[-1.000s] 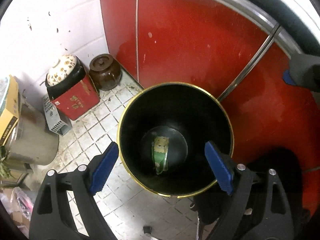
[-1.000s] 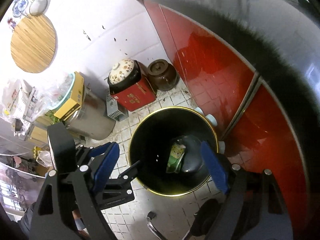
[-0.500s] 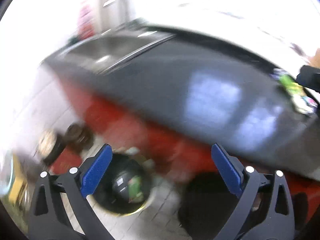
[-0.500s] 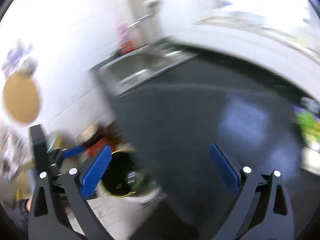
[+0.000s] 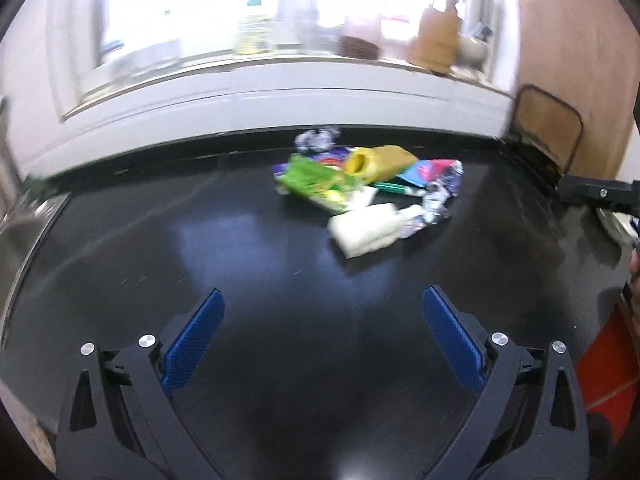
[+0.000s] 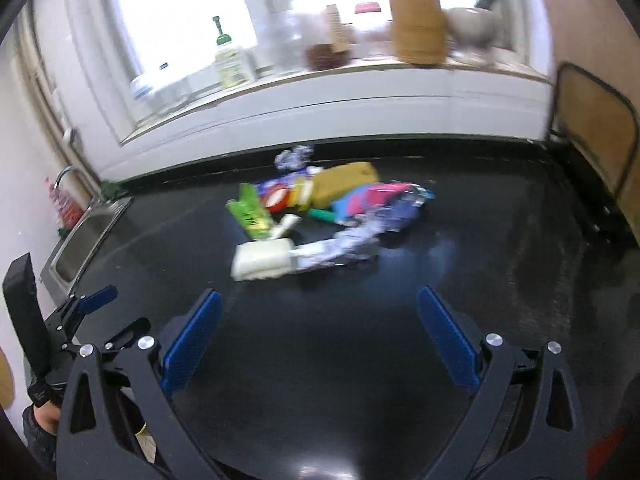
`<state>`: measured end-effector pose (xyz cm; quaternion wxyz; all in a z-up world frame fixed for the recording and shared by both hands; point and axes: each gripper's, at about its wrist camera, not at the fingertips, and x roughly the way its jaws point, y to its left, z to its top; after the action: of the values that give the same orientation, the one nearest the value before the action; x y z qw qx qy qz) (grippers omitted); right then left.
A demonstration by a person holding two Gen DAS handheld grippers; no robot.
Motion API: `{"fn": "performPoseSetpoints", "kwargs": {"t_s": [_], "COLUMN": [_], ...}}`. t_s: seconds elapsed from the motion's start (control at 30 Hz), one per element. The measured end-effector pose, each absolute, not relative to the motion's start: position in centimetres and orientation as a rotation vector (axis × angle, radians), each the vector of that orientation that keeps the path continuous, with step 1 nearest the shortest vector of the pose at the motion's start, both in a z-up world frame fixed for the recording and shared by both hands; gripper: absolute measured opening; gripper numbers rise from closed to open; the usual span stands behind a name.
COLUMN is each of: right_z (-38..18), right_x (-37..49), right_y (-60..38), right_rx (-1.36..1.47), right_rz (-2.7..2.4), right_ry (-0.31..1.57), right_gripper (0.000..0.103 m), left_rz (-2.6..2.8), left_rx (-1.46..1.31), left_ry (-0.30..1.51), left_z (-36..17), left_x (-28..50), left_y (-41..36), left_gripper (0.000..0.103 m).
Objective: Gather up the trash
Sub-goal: 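Grasp the white foam with the left tool while the right tool grasps the pink-blue wrapper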
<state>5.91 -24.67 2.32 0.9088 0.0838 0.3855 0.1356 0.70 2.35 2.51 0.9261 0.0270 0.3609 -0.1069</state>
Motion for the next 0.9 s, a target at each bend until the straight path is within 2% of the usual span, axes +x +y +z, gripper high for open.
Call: {"fn": "performPoseSetpoints", "kwargs": {"t_s": [0.27, 0.47, 0.7, 0.9], "right_z": [0.4, -2.4, -6.4, -8.5], "right_x": [10.6, 19.0, 27.2, 30.1], "right_y": [-25.8, -28.0, -29.0, -27.7], "right_rx": [0.165, 0.259, 0.358, 0.372], "right_rz": [0.282, 0.281, 0.27, 0.294], "right_ry": [0.828, 0.914, 1.024, 1.08], "right_gripper": [0.095, 0.095, 0.095, 0.095], "left_rz": [-0.27, -0.315, -0.385, -0.418], "left_rx": [0.212, 0.291, 0.245, 0.228], "left_ry": [0.773, 0.805, 0.866, 0.89], "left_z": [0.3, -2.0, -4.1, -5.2], "left_x": [4.9, 9.7, 14.2, 15.8], "left_y": [-1.2, -2.1, -3.2, -4.2], "left_gripper": [0.096, 0.096, 0.096, 0.096]}}
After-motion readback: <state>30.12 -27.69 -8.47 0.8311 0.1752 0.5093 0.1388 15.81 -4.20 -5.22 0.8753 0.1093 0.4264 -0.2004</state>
